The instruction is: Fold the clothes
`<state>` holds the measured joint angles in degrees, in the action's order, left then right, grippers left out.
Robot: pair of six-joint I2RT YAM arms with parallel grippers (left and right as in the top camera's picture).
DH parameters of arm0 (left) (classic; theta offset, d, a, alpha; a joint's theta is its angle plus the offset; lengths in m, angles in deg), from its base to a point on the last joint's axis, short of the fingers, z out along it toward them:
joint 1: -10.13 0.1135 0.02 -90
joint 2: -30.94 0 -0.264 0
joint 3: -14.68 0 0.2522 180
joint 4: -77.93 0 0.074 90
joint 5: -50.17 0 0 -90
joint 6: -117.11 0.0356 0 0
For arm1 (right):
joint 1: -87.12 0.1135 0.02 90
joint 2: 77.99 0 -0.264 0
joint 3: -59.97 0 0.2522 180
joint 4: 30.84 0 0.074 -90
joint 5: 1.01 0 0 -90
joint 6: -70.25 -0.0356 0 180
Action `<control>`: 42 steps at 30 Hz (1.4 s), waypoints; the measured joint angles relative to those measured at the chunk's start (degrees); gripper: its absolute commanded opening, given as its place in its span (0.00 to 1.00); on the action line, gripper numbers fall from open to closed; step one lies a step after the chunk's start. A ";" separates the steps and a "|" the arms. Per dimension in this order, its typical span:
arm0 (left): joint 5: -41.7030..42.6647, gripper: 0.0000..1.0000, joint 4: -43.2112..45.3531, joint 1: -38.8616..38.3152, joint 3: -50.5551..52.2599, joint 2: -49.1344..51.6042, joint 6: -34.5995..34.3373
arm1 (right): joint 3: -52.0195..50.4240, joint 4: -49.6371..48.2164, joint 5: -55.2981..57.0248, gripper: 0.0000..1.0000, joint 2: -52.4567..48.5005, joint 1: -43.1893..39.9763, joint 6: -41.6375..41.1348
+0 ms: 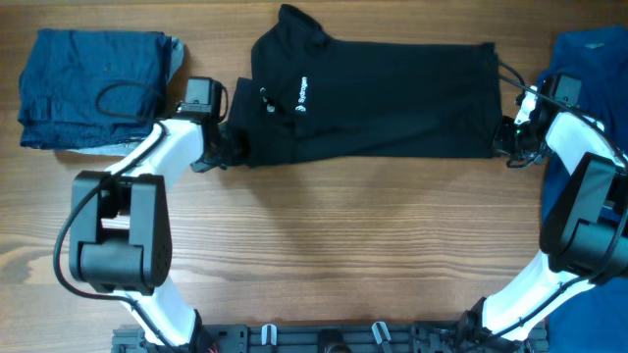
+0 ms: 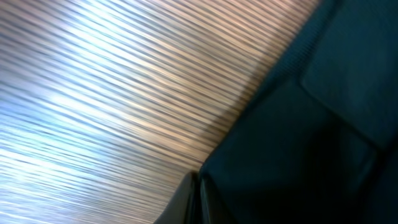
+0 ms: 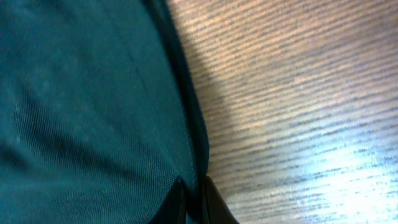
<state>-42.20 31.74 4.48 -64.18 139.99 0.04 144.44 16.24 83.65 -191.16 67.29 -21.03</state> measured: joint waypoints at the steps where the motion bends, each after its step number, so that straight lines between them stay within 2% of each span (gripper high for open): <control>1: -0.63 0.04 0.09 0.92 0.00 0.00 0.48 | 0.09 0.59 0.46 0.04 0.00 0.00 -0.22; 7: -5.44 0.04 3.74 4.33 0.55 0.22 5.05 | 0.59 2.32 4.17 0.04 0.02 0.55 -1.22; 14: -10.21 0.04 4.59 4.92 0.76 0.44 6.45 | 0.61 2.27 4.66 0.04 0.02 0.55 -1.51; 15: -10.21 0.05 4.26 4.92 0.76 0.22 6.49 | 0.70 2.36 4.26 0.07 0.02 0.48 -1.49; 16: -9.66 0.06 3.69 4.92 0.76 -0.55 6.64 | 0.98 2.78 4.04 0.11 0.00 0.48 -1.46; 17: -8.55 0.10 3.04 4.92 0.76 -2.29 6.67 | 1.77 4.20 3.67 0.26 -0.26 0.42 -1.46; 18: -6.97 0.11 2.82 4.92 0.74 -5.03 6.71 | 2.67 6.12 3.45 0.29 -0.57 0.26 -1.51; 19: -4.96 0.12 2.91 4.92 0.46 -8.66 6.71 | 3.39 7.69 3.41 0.42 -0.68 0.15 -1.51; 21: 1.70 0.15 3.04 4.92 -0.87 -18.51 6.84 | 6.23 11.96 2.95 0.51 -0.72 -0.26 -1.51; 23: 5.79 0.18 1.73 4.83 -1.57 -22.71 6.80 | 7.48 13.90 1.03 0.59 0.09 -0.26 -1.55; 25: 8.44 0.19 -0.74 4.46 -1.73 -23.45 6.84 | 7.54 15.30 -2.49 0.59 3.30 -0.26 -1.64; 27: 10.54 0.17 -1.97 3.65 -1.73 -22.21 6.84 | 7.67 15.85 -6.38 0.52 6.49 -0.22 -1.36; 32: 14.51 0.10 -1.03 -1.97 -1.73 -19.02 6.86 | 8.31 17.09 -13.92 0.13 10.25 1.16 0.35; 34: 15.13 0.09 -0.66 -4.74 -1.73 -16.57 6.86 | 8.28 16.85 -14.75 0.04 10.23 2.60 0.55; 36: 15.61 0.04 0.11 -7.17 -1.73 -12.50 6.86 | 7.48 15.26 -15.39 0.04 10.23 4.57 0.76; 40: 15.17 0.04 -0.15 -8.55 -1.73 -6.34 6.86 | 3.48 11.80 -15.67 0.05 10.23 6.21 0.79; 41: 14.67 0.04 -0.20 -8.39 -1.70 -5.66 6.84 | 2.51 11.43 -15.65 0.08 10.23 6.25 0.85; 42: 14.19 0.04 -0.15 -7.98 -1.70 -5.49 6.86 | 1.44 11.54 -15.65 0.15 10.23 6.25 1.11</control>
<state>-28.01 31.59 -3.50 -65.89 134.51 6.91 145.89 27.78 68.00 -180.93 73.54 -19.91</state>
